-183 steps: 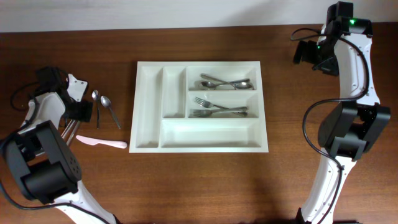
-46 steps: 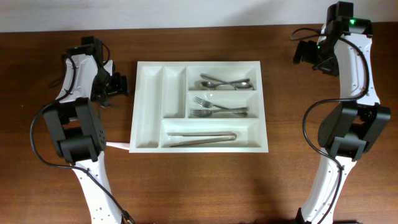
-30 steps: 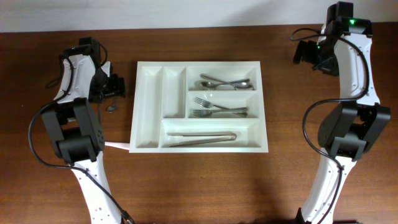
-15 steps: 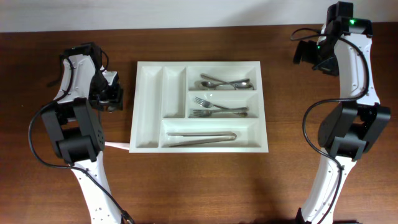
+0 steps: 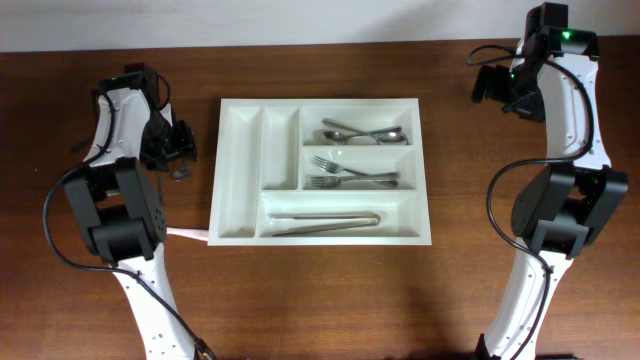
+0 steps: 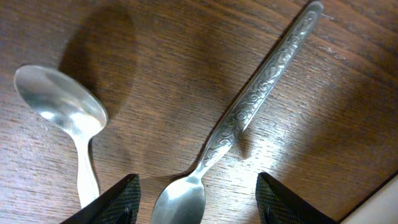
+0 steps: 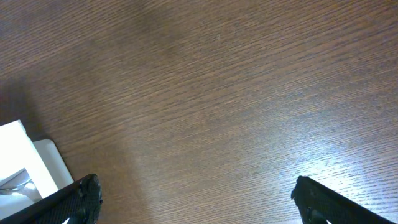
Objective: Pack container
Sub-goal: 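Lower the left gripper and grasp a small silver spoon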
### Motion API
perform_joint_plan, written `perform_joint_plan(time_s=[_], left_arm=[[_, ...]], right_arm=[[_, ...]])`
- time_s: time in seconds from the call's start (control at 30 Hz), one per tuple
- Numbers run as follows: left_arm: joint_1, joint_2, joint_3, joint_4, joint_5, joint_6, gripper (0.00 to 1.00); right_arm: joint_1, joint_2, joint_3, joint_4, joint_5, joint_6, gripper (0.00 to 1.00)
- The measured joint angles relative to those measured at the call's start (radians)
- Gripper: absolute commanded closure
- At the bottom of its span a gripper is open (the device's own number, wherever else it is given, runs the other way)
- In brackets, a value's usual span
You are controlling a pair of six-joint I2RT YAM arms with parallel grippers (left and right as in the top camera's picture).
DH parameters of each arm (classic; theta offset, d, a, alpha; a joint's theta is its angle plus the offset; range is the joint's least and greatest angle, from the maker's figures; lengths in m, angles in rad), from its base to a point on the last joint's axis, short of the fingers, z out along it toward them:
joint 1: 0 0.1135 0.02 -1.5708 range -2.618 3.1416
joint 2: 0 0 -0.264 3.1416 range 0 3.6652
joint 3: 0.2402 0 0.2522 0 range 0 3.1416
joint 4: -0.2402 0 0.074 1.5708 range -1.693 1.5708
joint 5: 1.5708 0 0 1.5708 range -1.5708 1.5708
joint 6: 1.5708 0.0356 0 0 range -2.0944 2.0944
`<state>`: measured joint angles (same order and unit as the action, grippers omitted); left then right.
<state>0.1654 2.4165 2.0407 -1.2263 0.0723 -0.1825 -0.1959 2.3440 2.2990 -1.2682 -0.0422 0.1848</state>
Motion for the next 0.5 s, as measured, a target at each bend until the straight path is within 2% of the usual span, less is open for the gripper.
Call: perform_joint_plan(time_s=[0.13,0.3,0.5], left_arm=[[0.001,0.0,-0.001,-0.028,0.004,-0.082,0.39],[0.003,-0.001,-0.05,-0.041,0.006,-0.246,0.39],[0.008,-0.04,-0.124,0.034,0.008,-0.367,0.38]], right_arm=[[0.0,0.0,0.0,0.0,0.0,0.0,0.01],[0.0,0.0,0.0,0.0,0.0,0.0,0.01],[0.0,0.0,0.0,0.0,0.0,0.0,0.01]])
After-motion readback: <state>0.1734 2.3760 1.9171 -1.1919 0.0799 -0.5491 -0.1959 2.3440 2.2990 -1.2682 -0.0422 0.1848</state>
